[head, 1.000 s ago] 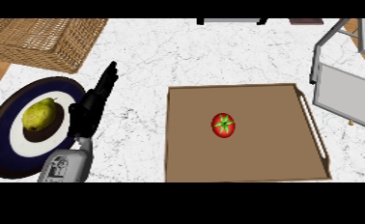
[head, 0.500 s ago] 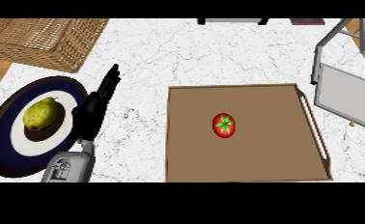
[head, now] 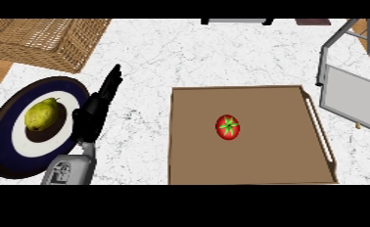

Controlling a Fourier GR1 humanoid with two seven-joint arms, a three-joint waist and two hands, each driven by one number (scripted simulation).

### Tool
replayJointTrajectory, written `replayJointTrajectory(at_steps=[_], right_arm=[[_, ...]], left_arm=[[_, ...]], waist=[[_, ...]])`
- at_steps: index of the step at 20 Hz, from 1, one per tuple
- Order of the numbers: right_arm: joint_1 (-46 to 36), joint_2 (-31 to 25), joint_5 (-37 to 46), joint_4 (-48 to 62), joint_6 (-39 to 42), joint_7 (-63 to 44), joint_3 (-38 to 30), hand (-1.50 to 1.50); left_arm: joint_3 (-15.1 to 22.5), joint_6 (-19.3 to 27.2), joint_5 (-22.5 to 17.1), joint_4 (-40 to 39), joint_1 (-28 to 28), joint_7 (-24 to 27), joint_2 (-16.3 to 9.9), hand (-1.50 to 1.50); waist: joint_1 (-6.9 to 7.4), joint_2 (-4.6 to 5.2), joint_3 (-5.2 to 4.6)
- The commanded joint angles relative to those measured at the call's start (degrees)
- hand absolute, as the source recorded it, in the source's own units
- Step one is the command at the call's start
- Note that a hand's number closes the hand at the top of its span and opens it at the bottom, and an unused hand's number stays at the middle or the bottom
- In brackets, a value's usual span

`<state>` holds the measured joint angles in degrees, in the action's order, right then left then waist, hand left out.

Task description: Pick the lemon from the tray and place it in the tiered shelf

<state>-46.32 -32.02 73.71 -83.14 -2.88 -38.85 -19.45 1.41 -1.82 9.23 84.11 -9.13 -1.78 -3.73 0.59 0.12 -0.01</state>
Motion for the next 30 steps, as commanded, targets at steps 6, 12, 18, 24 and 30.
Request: replayJointTrajectory(at_steps=[6, 12, 18, 24, 30], right_arm=[[1.8, 1.9, -12.5, 4.2, -17.4, 8.4, -9.0, 1.50], [-0.1, -1.3, -18.2, 17.1, -23.2, 17.4, -10.0, 1.50], [-3.9, -6.2, -21.6, 26.5, -26.4, 22.0, -10.9, 1.50], [3.3, -7.0, -8.1, 22.5, -24.2, 3.6, -10.5, -1.50], [5.1, -7.1, -15.3, 17.6, -25.3, 4.8, -12.2, -1.50]], left_arm=[[-0.7, 0.3, 0.0, 0.1, -0.4, -0.4, -0.2, 0.00], [-1.7, 0.7, 0.0, -5.0, -5.5, 0.3, 0.6, 0.00], [0.4, 0.9, 1.5, -3.1, -2.7, 1.3, 1.3, 0.00], [0.6, 1.5, 1.4, -2.2, 0.1, 1.9, 2.0, 0.00], [-0.4, 0.8, 0.9, 0.4, 0.3, 0.1, 0.6, 0.00]], waist=[[-0.57, -0.08, 0.10], [-0.44, 0.13, 0.02], [0.07, 0.12, 0.02], [-0.45, -0.12, -0.02], [-0.43, -0.14, 0.00]])
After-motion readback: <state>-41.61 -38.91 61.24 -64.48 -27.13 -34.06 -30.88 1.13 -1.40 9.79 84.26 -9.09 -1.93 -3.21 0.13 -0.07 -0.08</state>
